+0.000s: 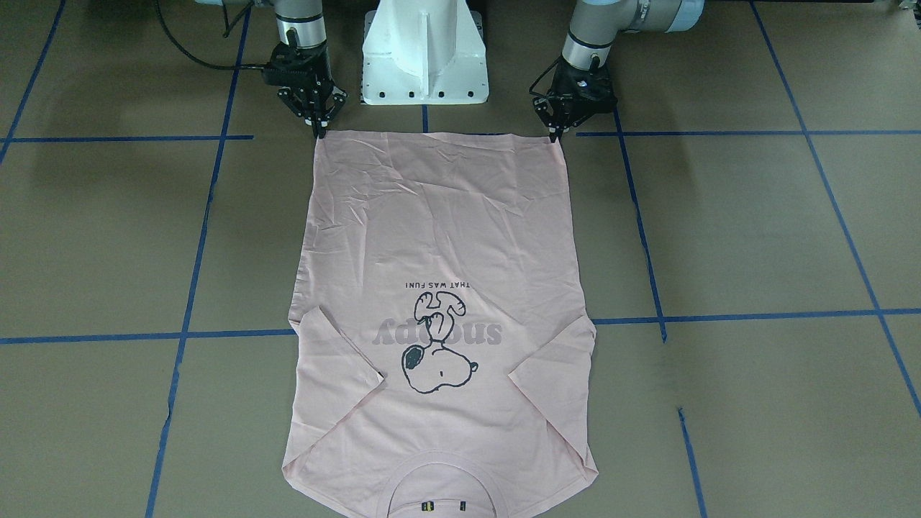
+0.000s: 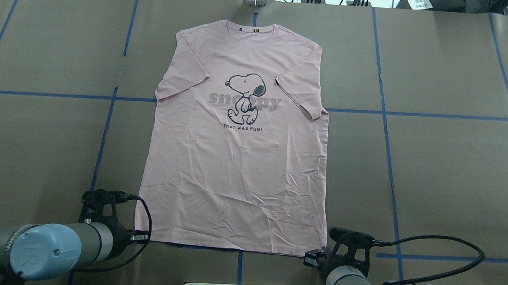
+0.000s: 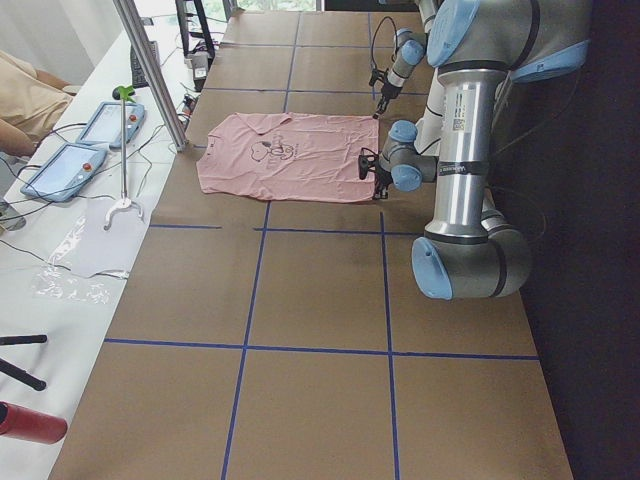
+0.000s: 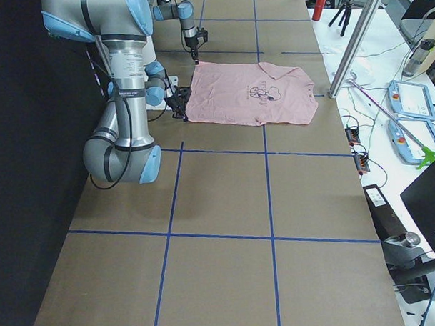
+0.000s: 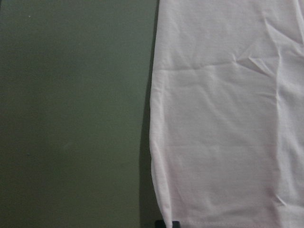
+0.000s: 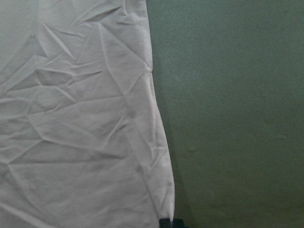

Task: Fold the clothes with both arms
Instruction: 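Lower both grippers onto the hem corners and close on them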

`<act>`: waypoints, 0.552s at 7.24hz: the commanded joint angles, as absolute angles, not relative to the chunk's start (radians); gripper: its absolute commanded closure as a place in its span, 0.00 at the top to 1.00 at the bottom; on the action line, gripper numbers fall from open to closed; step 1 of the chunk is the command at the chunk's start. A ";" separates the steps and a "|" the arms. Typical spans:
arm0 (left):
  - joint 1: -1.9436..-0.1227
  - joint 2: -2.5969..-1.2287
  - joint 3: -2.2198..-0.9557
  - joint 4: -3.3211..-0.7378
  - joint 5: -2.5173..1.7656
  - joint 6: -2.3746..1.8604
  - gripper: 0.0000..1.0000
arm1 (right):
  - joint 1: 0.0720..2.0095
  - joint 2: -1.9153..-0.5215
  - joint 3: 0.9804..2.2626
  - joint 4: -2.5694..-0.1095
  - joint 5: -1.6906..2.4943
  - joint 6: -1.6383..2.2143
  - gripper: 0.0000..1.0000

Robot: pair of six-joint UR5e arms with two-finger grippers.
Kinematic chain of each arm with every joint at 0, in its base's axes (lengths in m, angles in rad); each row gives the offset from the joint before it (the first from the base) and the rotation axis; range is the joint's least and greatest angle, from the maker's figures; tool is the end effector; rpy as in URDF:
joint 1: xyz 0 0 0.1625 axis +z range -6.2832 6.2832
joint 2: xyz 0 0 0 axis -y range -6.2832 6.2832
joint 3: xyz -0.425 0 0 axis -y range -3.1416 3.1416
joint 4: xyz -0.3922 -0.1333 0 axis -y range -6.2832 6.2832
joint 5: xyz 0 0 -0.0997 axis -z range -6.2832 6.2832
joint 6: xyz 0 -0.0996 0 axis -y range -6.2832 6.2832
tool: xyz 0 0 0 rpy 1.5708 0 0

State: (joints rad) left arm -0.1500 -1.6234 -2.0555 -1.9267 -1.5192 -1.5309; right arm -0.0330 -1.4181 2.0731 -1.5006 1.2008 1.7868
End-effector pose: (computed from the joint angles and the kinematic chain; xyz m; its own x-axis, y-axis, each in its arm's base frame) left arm 0.4730 -0.2115 0.3709 0.6269 -0.0545 -0.7772 0.1641 0.9844 0.0634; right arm -0.5172 -0.1523 0.3470 0.6858 0.1773 0.7059 -0.3644 0.9232 0.1222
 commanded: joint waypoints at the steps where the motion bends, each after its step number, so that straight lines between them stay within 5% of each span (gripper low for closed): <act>1: -0.150 -1.626 -2.057 -1.927 -1.520 -1.531 0.00 | -0.034 -1.416 2.075 -1.502 1.203 1.781 0.00; 2: -0.150 -1.628 -2.068 -1.927 -1.522 -1.529 0.00 | -0.022 -1.416 2.094 -1.503 1.210 1.770 0.00; 4: -0.167 -1.624 -2.309 -1.718 -1.616 -1.478 0.00 | -0.002 -1.500 2.280 -1.508 1.224 1.706 0.00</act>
State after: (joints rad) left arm -0.1595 -1.6210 -2.1679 -1.8580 -1.5541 -1.5084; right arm -0.0116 -1.4460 2.1642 -1.5053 1.2173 1.7403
